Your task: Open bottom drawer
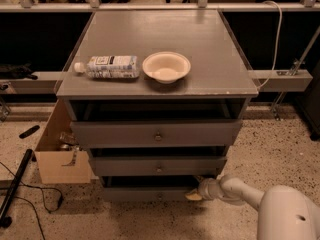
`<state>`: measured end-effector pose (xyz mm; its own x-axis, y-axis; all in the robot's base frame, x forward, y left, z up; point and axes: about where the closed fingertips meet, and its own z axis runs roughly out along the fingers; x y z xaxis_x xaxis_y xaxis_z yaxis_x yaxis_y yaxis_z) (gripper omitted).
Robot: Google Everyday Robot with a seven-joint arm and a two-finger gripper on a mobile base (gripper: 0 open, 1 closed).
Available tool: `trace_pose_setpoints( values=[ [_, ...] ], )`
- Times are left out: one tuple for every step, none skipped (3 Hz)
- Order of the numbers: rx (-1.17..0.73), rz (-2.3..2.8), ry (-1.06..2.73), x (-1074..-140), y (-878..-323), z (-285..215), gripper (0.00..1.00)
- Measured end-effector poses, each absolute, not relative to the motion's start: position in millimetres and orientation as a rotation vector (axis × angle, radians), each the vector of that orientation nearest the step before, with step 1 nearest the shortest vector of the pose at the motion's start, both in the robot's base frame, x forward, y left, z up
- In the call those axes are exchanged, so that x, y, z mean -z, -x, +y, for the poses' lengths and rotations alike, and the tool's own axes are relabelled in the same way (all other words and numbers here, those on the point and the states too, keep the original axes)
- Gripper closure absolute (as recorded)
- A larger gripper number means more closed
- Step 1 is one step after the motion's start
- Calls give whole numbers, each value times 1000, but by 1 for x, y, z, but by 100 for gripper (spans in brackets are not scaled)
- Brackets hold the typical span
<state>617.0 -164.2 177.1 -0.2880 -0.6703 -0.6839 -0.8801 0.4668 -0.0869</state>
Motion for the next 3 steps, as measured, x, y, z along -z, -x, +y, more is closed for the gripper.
trace_pose_setpoints(
  values=[
    [-410, 2051, 1291, -176, -612, -164, 100],
    [-422, 2048, 1309, -173, -599, -162, 100],
    [-466, 2024, 1305, -187, -587, -157, 100]
  ],
)
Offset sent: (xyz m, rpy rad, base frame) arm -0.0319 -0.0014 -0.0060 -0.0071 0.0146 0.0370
